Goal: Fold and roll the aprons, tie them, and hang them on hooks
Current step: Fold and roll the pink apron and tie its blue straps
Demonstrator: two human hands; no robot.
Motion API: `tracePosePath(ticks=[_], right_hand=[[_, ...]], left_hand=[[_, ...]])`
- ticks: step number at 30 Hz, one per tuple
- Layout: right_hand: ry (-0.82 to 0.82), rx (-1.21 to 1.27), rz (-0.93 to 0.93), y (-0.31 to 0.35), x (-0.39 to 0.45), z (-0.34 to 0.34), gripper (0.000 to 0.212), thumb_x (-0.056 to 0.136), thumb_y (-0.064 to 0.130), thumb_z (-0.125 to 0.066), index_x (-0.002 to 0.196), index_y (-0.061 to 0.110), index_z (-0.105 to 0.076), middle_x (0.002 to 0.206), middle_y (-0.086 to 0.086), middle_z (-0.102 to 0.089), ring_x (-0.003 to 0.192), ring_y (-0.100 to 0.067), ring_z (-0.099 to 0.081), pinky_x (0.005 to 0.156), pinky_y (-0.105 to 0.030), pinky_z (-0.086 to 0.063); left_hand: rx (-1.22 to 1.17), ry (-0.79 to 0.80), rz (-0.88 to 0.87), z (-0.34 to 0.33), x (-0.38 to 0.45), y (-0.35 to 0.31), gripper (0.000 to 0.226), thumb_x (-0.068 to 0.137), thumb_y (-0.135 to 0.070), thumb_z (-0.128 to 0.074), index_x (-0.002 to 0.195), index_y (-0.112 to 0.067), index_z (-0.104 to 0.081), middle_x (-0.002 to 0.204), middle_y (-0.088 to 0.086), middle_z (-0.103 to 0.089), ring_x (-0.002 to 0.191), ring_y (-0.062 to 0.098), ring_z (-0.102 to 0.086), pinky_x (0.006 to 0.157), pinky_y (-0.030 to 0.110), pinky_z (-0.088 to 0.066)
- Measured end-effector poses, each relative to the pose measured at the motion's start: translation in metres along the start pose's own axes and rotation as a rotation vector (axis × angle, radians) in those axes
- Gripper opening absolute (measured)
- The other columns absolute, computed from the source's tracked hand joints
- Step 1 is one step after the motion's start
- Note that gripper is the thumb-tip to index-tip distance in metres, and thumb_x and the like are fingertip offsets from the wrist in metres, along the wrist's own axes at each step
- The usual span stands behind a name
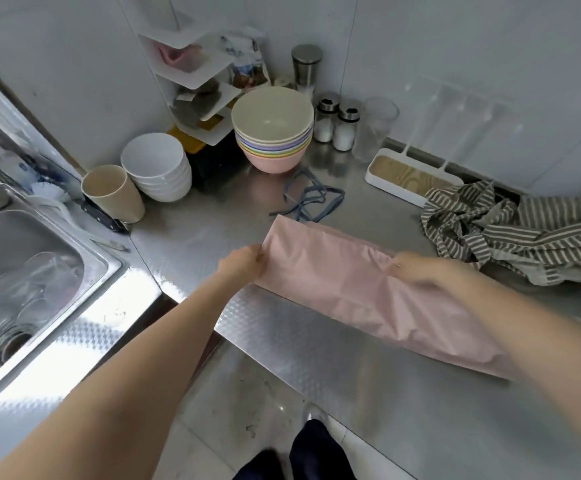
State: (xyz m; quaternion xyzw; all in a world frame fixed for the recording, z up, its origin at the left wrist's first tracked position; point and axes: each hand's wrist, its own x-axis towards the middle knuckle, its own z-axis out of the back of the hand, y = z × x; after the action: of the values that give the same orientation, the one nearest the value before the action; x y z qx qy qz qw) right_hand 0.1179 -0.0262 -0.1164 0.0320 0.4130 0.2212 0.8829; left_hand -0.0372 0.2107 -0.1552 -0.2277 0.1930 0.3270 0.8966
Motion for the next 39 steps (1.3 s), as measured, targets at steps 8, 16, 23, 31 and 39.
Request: tracePosePath(ticks=[8,16,23,31,39], right_hand=[[0.035,-0.111,-0.023,-0.002,0.035,0.0,0.062,0.098,0.05,-0.025,0.144,0.009,-0.033,0.148,-0.016,-0.034,0.133,-0.031,-0.038,0.107,-0.032,-0.029],[-0.166,-0.323,0.175,0.005,0.049,0.006,0.027,0.095,0.025,-0.044,0.11,0.01,-0.061,0.129,-0.009,-0.038,0.123,-0.027,-0.032,0.105,-0.032,-0.026],[-0.16,-0.189,0.08,0.003,0.055,-0.005,0.019,0.097,0.014,-0.037,0.094,0.01,-0.055,0.115,-0.018,-0.059,0.108,-0.03,-0.056,0.076,-0.031,-0.041],[-0.148,-0.179,0.037,0.009,0.047,-0.019,0.027,0.091,0.015,-0.047,0.116,0.004,-0.048,0.127,-0.017,-0.052,0.118,-0.03,-0.05,0.086,-0.03,-0.04],[-0.147,-0.178,0.055,0.006,0.023,-0.035,0.049,0.089,0.019,-0.052,0.134,0.009,-0.034,0.141,-0.019,-0.031,0.131,-0.035,-0.035,0.106,-0.036,-0.033]], left_hand=[[0.317,-0.099,0.085,-0.01,0.015,-0.006,0.038,0.096,-0.002,-0.031,0.129,-0.019,-0.038,0.108,0.004,-0.065,0.103,0.023,-0.06,0.101,0.034,-0.029],[0.383,-0.198,0.003,-0.007,0.013,-0.002,0.031,0.096,-0.001,-0.027,0.12,-0.015,-0.041,0.101,0.006,-0.067,0.091,0.027,-0.063,0.097,0.033,-0.032],[0.362,-0.17,0.144,-0.006,0.014,0.0,0.031,0.093,-0.001,-0.029,0.121,-0.011,-0.037,0.092,0.004,-0.069,0.078,0.025,-0.061,0.095,0.033,-0.03],[0.419,-0.126,0.139,-0.008,-0.002,-0.01,0.05,0.095,-0.046,-0.028,0.134,-0.016,-0.028,0.132,0.01,-0.047,0.128,0.03,-0.036,0.111,0.048,-0.016],[0.558,0.256,-0.505,-0.06,-0.046,-0.074,0.068,0.093,-0.057,-0.032,0.147,-0.04,0.006,0.155,0.003,0.02,0.142,0.037,0.016,0.11,0.065,-0.004]])
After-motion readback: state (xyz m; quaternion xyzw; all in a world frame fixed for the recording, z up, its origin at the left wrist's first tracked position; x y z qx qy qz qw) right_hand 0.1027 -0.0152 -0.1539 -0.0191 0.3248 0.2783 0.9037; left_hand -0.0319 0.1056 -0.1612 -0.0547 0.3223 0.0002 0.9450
